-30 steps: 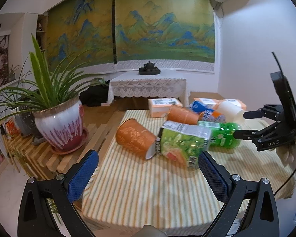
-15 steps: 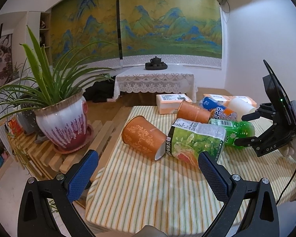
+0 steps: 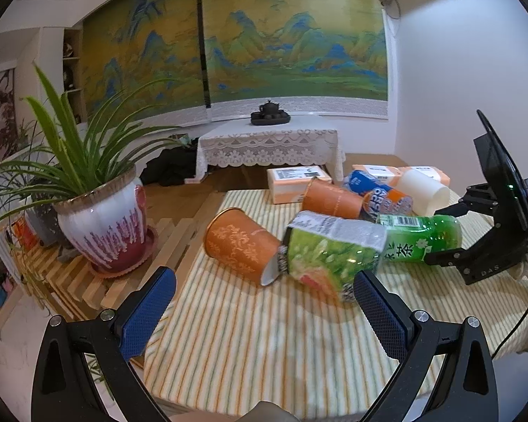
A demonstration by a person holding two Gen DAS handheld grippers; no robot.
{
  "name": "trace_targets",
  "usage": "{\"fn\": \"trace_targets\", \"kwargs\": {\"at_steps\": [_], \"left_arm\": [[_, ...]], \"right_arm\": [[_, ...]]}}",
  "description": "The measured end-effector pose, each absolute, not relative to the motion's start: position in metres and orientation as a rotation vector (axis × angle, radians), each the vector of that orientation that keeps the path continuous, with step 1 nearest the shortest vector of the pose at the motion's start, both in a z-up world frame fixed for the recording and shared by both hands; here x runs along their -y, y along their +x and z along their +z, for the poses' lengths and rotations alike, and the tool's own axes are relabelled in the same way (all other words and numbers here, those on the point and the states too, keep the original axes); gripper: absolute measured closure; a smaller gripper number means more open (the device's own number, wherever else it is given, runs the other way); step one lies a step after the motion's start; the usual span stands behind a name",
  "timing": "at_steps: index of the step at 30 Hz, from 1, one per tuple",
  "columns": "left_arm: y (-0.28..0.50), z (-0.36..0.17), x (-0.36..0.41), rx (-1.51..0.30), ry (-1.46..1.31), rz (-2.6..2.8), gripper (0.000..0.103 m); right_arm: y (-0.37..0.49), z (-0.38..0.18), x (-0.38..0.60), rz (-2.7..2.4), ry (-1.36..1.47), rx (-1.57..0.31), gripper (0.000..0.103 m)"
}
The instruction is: Flip cup upside down
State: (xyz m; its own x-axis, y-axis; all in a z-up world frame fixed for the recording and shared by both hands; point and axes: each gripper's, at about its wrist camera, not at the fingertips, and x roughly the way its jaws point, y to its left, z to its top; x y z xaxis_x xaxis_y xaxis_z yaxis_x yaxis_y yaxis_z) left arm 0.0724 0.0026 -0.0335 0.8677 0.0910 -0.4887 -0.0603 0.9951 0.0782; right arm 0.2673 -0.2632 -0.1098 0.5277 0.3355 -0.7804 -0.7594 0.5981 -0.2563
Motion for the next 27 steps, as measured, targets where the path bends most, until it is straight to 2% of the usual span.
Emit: {"fn": "trace_targets", "kwargs": {"at_steps": [9,19,27], "left_arm": [[0.074,-0.033,0.032,-0.512,0.155,-0.03,0.001],[0.094,-0.029,0.076,-0.55,0.314,-0.225,0.001],[0.105,-0.028,0.106,-0.575,0.466,-0.337,0.001]], "right_arm": [[0.222,-0.114,0.296,0.736,-0.611,-0.741,0.031],[0.208,-0.11,0.31,0.729,-0.549,-0.728,0.03],[0.189,-0.096,0.326,0.665,-0.394,-0.656,0.028]]}}
